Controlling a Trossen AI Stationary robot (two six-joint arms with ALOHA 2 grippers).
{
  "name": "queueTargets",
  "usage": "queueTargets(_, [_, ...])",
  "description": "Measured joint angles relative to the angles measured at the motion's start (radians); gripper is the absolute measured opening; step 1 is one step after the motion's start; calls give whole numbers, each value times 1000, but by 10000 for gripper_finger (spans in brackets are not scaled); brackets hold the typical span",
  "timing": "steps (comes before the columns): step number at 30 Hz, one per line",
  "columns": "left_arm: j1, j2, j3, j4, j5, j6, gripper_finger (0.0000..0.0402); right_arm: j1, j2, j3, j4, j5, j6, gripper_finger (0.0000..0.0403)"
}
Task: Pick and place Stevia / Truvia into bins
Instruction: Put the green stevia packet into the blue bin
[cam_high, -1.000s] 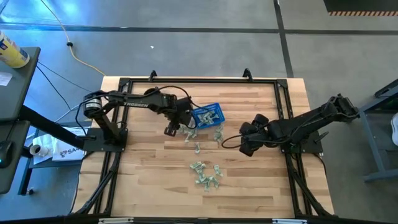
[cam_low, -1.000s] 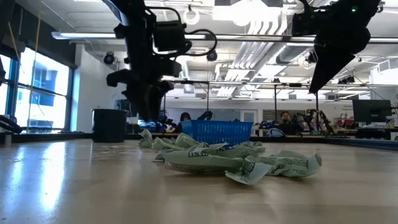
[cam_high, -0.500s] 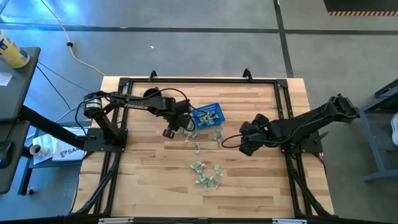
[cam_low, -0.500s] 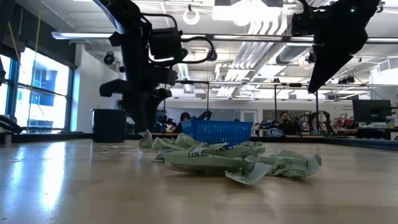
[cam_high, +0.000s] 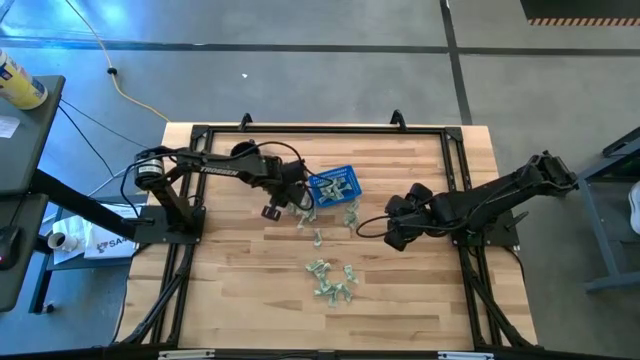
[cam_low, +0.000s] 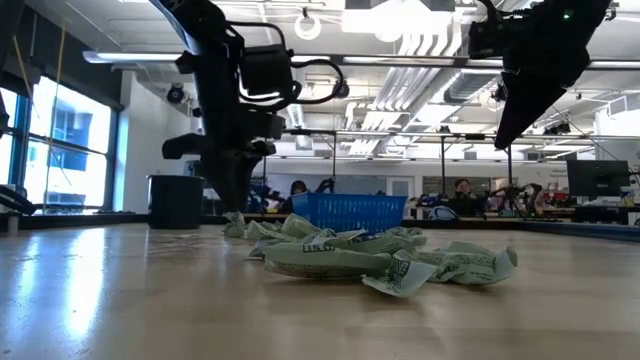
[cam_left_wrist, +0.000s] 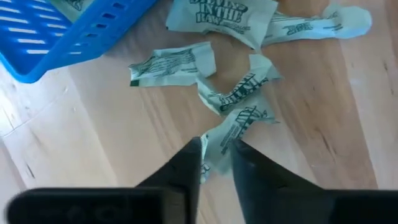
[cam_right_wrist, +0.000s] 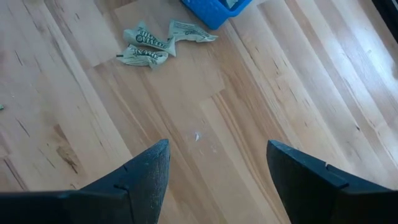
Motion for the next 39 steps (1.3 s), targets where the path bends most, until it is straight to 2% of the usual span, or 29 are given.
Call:
queueTargets(7, [0, 0, 0, -1, 18, 0, 210, 0, 0, 0, 3, 0, 0, 257])
queueTargets(12, [0, 0, 0, 0, 37, 8, 220, 0, 0, 0, 3, 0, 0, 257])
queueTargets(24, [0, 54, 2, -2, 0, 18, 128, 0, 0, 0, 7, -5, 17, 257])
queueTargets(34, [-3, 51, 13, -36, 0, -14, 27, 0, 0, 0, 7, -5, 16, 257])
queueTargets(39, [-1, 32, 121, -179, -12, -84, 23, 0, 0, 0, 7, -1, 15, 257])
